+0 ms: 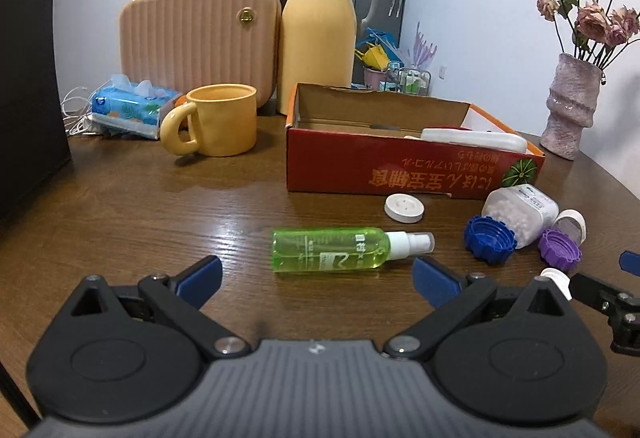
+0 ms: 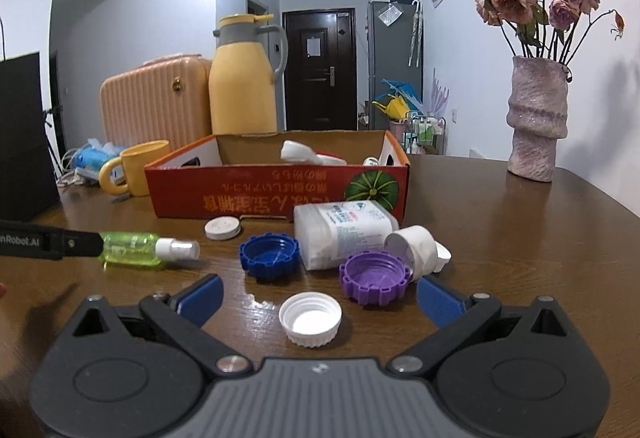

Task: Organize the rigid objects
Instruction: 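Move the right tool to the purple screw cap and close on it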

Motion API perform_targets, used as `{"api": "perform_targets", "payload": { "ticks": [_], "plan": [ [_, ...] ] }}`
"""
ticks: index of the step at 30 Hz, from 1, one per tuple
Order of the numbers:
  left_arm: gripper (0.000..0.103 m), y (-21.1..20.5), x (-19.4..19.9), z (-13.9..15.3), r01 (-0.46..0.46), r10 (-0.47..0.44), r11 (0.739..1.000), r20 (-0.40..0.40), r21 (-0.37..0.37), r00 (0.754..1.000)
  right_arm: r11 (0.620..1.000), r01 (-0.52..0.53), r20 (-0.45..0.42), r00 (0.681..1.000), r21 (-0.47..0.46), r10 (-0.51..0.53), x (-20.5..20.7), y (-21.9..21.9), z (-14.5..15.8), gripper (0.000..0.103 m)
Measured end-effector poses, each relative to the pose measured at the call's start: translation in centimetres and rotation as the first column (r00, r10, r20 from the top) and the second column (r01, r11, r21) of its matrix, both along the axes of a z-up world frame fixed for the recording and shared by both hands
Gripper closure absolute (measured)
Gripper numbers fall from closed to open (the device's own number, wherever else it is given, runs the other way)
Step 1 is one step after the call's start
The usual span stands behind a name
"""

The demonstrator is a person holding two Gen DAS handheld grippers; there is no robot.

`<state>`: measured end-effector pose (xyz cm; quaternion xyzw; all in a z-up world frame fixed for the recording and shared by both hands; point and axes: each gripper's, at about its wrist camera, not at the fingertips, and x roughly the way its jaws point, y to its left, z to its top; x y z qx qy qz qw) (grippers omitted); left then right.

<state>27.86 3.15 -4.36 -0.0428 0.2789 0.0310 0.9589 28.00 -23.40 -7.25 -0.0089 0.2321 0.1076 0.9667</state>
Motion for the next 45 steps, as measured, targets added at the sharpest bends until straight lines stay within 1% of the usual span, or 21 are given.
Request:
{"api": "perform_targets", "payload": {
  "ticks": [8, 12, 14, 16, 20, 22, 25, 27, 29, 30, 37, 45],
  "plan": [
    [0.000, 0.3, 0.0, -0.1, -0.003, 0.003, 1.000, -0.011, -0.003, 1.000, 1.000, -0.006, -0.032, 0.999, -0.017, 0.005, 0.4, 0.3, -0.3, 0.001],
    [0.000, 0.4, 0.0, -0.1, -0.010, 0.010, 1.000, -0.014, -0.010, 1.000, 0.999, 0.040, -0.046, 0.998, -0.020, -0.041, 1.7, -0.2, -0.2, 0.003],
    [0.000, 0.5, 0.1, -0.1, -0.013, 0.013, 1.000, -0.016, -0.011, 1.000, 0.998, 0.059, -0.061, 0.996, -0.018, -0.060, 2.7, -0.5, -0.1, 0.010],
    [0.000, 0.5, 0.2, -0.2, -0.016, 0.016, 1.000, -0.016, -0.010, 1.000, 0.997, 0.073, -0.080, 0.994, -0.013, -0.074, 3.9, -0.8, -0.2, 0.012],
    [0.000, 0.6, 0.3, -0.2, -0.023, 0.023, 1.000, -0.022, -0.013, 1.000, 0.996, 0.088, -0.124, 0.988, -0.002, -0.087, 6.2, -1.1, -0.7, 0.023],
    [0.000, 0.7, 0.4, -0.3, -0.025, 0.025, 1.000, -0.023, -0.013, 0.999, 0.996, 0.094, -0.146, 0.985, -0.001, -0.093, 7.1, -1.0, -1.0, 0.026],
    [0.000, 0.8, 0.6, -0.4, -0.025, 0.025, 1.000, -0.030, -0.016, 0.999, 0.995, 0.104, -0.164, 0.981, 0.002, -0.103, 8.1, -1.0, -1.3, 0.029],
    [0.000, 0.8, 0.6, -0.4, -0.025, 0.024, 0.999, -0.033, -0.022, 0.999, 0.994, 0.107, -0.178, 0.978, -0.004, -0.106, 8.6, -0.9, -1.6, 0.035],
    [0.000, 0.8, 0.6, -0.4, -0.023, 0.022, 0.999, -0.035, -0.024, 0.999, 0.995, 0.104, -0.204, 0.974, -0.009, -0.104, 9.0, -0.7, -1.9, 0.050],
    [0.000, 0.9, 0.6, -0.4, -0.022, 0.021, 0.999, -0.036, -0.026, 0.999, 0.995, 0.102, -0.209, 0.973, -0.008, -0.102, 9.1, -0.7, -2.1, 0.049],
    [0.000, 0.9, 0.7, -0.5, -0.017, 0.016, 0.999, -0.044, -0.033, 0.999, 0.996, 0.093, -0.171, 0.981, 0.001, -0.091, 8.3, -0.7, -1.9, 0.050],
    [0.000, 0.9, 0.9, -0.6, -0.018, 0.016, 0.999, -0.051, -0.035, 0.999, 0.995, 0.094, -0.052, 0.994, 0.036, -0.093, 5.1, -0.8, 0.0, 0.050]
  ]
}}
